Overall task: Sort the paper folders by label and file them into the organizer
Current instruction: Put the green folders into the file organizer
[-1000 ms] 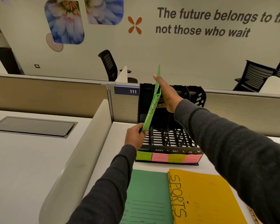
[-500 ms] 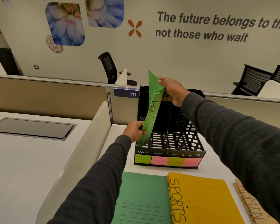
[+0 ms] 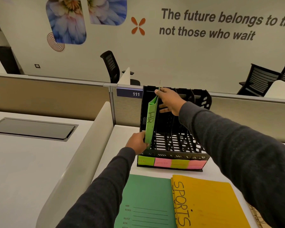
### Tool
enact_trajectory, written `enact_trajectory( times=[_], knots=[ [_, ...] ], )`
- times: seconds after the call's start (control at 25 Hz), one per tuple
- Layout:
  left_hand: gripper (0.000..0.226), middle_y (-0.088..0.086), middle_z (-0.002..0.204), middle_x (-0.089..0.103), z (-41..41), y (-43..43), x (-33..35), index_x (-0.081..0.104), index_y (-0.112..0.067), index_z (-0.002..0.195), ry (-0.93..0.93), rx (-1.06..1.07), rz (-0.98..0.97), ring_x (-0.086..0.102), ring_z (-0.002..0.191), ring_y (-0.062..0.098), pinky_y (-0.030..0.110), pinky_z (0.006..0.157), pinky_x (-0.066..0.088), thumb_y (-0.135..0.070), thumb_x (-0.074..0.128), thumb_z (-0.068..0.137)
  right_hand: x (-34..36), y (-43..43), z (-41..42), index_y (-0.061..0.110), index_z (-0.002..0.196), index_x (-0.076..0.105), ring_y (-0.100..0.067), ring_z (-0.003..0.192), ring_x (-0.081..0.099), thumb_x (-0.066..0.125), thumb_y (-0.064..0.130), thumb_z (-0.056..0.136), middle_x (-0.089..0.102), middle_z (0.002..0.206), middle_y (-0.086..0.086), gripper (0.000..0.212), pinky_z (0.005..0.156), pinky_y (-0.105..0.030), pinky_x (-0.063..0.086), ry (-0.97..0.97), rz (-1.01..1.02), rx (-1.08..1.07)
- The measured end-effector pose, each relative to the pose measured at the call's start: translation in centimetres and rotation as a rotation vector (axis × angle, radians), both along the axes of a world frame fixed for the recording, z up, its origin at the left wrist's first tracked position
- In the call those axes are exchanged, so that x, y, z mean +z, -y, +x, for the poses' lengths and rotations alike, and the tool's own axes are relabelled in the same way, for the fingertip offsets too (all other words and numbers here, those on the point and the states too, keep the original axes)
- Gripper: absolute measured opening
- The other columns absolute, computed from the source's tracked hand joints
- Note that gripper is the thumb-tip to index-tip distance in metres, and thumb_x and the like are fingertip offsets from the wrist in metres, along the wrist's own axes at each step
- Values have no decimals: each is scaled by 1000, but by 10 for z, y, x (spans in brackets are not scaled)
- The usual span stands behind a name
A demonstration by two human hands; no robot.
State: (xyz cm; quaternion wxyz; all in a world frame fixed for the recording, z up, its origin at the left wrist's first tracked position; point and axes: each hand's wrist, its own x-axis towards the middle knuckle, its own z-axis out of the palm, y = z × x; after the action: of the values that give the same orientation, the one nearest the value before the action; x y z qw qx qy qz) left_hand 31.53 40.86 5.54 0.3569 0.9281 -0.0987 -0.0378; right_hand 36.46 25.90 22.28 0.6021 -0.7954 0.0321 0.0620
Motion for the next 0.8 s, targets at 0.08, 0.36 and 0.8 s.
enact_trajectory(
  times=[0.08, 0.36, 0.8],
  knots=[
    [34, 9, 109, 72, -8, 0, -1, 65, -13, 116, 38, 6, -50, 67, 99, 27, 31, 85, 53, -9, 71, 82, -4, -2, -4, 18, 141, 43, -27, 98, 64, 50, 41, 101, 55, 123, -8, 47, 74, -41, 58, 4, 24, -27],
    [46, 0, 116, 57, -83, -35, -31, 58, -17, 128, 161, 288, -236, 57, 103, 16, 33, 88, 51, -28, 73, 86, -44, 12, -67, 16, 143, 42, -28, 110, 59, 42, 54, 100, 55, 122, -6, 57, 96, -47, 53, -2, 55, -133],
    [66, 12, 128, 51, -257, -82, -100, 51, -14, 134, -322, 622, 84, 54, 116, 29, 41, 93, 51, -51, 69, 83, -237, 13, -304, 24, 131, 57, -14, 118, 54, 63, 54, 89, 57, 131, 2, 52, 92, -25, 44, -205, -517, 197]
  ],
)
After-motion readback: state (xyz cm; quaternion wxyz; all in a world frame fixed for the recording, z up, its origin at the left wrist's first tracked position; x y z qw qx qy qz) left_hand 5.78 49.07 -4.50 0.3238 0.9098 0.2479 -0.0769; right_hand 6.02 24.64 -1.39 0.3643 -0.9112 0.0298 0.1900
